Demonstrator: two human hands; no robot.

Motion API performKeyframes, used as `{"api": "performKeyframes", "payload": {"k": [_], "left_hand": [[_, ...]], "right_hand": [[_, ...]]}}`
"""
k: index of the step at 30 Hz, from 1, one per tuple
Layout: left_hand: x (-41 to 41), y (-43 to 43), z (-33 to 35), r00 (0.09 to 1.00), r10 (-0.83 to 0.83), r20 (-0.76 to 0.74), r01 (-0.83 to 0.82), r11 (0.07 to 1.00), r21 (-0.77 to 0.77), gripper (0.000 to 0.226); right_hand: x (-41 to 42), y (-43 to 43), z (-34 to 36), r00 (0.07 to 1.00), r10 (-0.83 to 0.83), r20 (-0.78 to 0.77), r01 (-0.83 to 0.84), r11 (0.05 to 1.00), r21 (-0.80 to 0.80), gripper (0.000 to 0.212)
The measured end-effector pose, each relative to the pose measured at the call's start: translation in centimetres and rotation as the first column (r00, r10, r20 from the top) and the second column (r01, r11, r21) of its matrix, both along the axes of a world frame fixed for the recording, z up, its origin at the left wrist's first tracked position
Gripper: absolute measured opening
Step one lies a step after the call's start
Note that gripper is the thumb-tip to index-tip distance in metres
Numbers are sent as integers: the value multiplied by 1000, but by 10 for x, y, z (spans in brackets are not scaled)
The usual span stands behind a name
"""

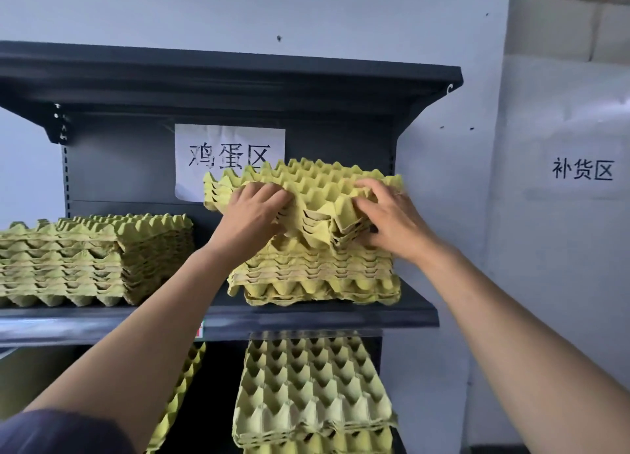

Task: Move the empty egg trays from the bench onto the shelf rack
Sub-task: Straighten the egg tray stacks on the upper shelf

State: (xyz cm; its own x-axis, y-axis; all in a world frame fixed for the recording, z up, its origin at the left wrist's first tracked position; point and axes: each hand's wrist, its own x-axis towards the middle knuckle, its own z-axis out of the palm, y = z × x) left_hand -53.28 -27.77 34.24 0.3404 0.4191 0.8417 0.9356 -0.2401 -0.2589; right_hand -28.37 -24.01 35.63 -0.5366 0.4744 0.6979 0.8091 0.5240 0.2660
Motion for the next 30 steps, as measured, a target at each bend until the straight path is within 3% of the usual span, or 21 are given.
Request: {"api": "performKeyframes", "payload": {"k": [4,7,10,14,18,20,23,27,30], "left_hand": [[30,2,1,997,70,45,-69,997,-26,48],[48,13,-6,990,112,82,-106,992,-72,48],[63,22,-15,988,110,107,-99,990,-102,48],[63,22,-10,990,102,94,-86,985,-152,53],[40,13,-3,991,129,24,-124,981,-150,78],[20,10,-5,976,210,55,-193,956,-219,90],[-10,8,-7,945,316,77,-276,904,-326,89],[-17,7,-2,961,254,105,-224,945,-236,63],[-10,7,4,968,239,80,-220,955,-199,59]], "right_hand": [[14,5,-9,948,107,-300,-175,962,-211,75],[16,-1,-9,880,195,-432,-300,935,-189,81],[12,-5,-9,933,198,-301,-250,958,-144,74],[-2,-3,-14,996,49,-70,-56,993,-104,60],[-21,1,-8,994,-111,8,111,994,-5,77],[-29,2,-5,988,-152,20,152,988,-2,81],[-39,4,-5,988,-156,1,156,988,-7,72],[-46,5,-6,992,-104,-72,107,993,41,47],[-39,6,-4,990,-75,-122,81,996,43,43]]}}
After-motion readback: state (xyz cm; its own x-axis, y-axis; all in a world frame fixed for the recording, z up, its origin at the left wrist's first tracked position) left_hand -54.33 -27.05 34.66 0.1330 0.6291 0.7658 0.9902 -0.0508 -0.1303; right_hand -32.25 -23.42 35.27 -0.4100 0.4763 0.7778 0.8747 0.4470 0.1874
